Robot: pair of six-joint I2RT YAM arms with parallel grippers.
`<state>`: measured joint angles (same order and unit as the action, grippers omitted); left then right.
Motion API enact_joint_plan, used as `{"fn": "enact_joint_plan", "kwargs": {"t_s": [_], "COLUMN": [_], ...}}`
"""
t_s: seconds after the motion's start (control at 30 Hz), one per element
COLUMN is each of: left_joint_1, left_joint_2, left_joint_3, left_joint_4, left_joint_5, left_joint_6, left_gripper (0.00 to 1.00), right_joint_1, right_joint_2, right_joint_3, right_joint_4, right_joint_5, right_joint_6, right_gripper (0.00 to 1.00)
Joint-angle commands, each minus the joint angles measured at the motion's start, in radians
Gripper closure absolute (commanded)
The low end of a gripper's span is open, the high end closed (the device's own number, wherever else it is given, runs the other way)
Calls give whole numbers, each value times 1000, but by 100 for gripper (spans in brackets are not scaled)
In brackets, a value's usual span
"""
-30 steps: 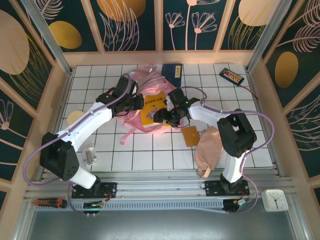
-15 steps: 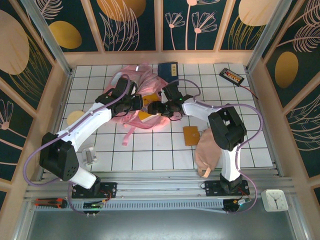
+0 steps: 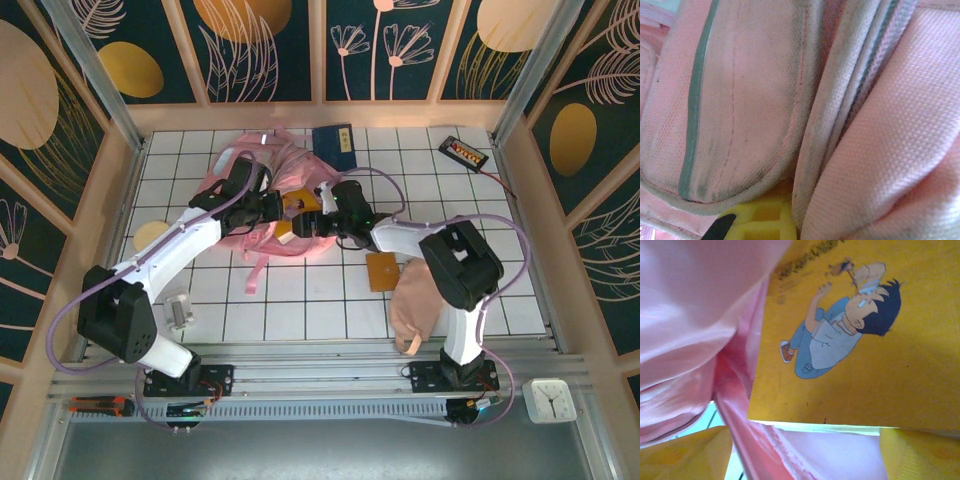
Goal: Pack books, pencil case, and school supplies into a backpack
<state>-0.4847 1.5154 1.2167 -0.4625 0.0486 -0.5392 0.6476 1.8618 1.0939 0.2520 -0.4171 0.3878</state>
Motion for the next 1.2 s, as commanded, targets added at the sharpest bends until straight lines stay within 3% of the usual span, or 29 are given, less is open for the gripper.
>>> {"fn": "enact_joint_plan", "kwargs": {"t_s": [0.0, 0.13, 0.33, 0.47, 0.6, 0.83, 1.07, 1.17], "left_joint_1": [10, 18, 22, 23, 22, 23, 23, 22], "left_joint_2": [-49, -35, -8, -4, -9, -11, 6, 13], "left_joint_3": [-11, -3, 4, 11, 6, 0, 2, -21], "left_joint_4": [31, 33, 43, 46, 52, 48, 38, 63], "left_joint_5": [91, 92, 99, 112, 131, 145, 134, 143], "left_joint_6": [-40, -27, -15, -13, -12, -8, 2, -4], "left_gripper": [100, 100, 100, 100, 100, 100, 100, 100], "right_joint_1": [-48, -94, -194, -226, -188, -187, -201, -200], "right_joint_2": [-172, -306, -366, -220, -77, 233, 420, 435], "right_joint_3": [10, -10, -22, 46, 165, 540, 681, 667], "right_joint_4": [-70, -308, -416, -463, -458, -683, -833, -852], "right_joint_5": [-57, -77, -74, -146, -179, -69, -111, -215], "right_joint_6": [23, 25, 75, 197, 205, -84, -217, -254], "right_gripper": [22, 22, 23, 29, 31, 31, 32, 34]}}
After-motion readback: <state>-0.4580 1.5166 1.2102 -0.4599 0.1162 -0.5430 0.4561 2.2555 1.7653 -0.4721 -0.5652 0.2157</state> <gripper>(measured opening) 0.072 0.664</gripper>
